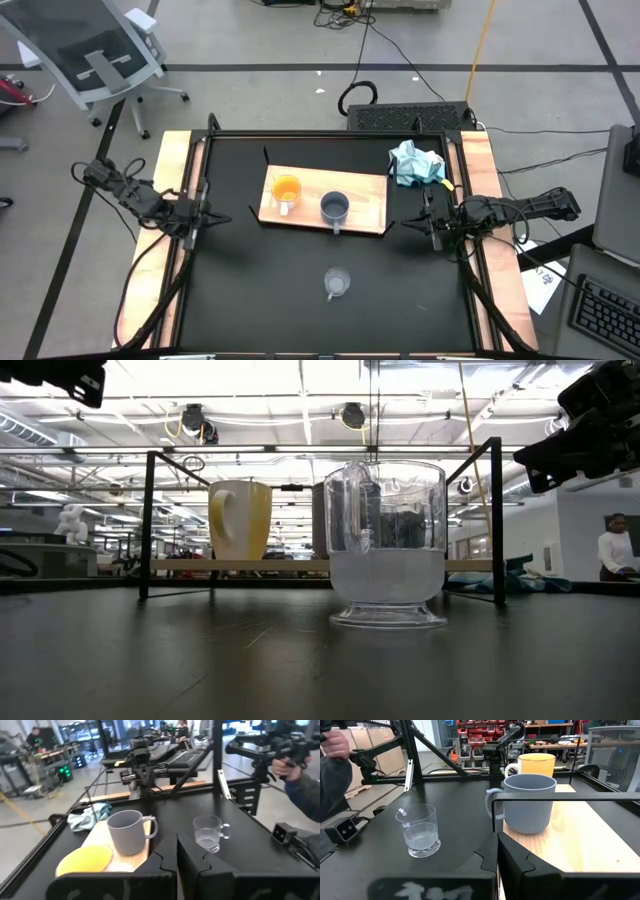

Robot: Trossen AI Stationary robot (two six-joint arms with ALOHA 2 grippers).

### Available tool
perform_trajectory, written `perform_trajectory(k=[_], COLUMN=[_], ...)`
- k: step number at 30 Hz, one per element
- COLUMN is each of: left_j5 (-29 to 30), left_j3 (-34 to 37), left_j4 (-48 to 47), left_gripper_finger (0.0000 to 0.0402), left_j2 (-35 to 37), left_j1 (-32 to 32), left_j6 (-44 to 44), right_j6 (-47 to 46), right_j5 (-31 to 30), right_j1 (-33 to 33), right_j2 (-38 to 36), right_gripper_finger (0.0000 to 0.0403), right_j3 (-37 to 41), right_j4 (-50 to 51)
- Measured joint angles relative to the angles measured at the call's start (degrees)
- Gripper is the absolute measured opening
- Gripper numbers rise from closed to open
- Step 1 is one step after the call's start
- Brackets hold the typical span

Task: Stack small to large cups/mugs on shelf
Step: Put the transparent mug on the shelf

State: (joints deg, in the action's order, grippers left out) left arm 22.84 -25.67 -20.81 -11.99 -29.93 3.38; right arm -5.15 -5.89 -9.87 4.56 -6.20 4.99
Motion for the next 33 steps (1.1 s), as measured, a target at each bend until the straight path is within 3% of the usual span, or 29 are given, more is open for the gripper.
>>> perform_trajectory(k=[16, 23, 33], left_j5=[-0.4, -4.8, -4.8], left_j3=[9.7, 15.8, 18.5], left_j4=[10.3, 18.0, 19.7], left_gripper_finger=[0.0002, 0.0002, 0.0002], left_j2=[0.1, 0.1, 0.1], left_j1=[0.0, 0.0, 0.0], left_j6=[2.1, 2.9, 1.9], right_j6=[0.3, 1.3, 1.4], right_j5=[0.0, 0.0, 0.2], right_j1=[0.0, 0.0, 0.0], right_j2=[0.0, 0.0, 0.0], right_gripper_finger=[0.0, 0.0, 0.0], right_j3=[0.0, 0.3, 2.9], right_j4=[0.0, -0.6, -5.4])
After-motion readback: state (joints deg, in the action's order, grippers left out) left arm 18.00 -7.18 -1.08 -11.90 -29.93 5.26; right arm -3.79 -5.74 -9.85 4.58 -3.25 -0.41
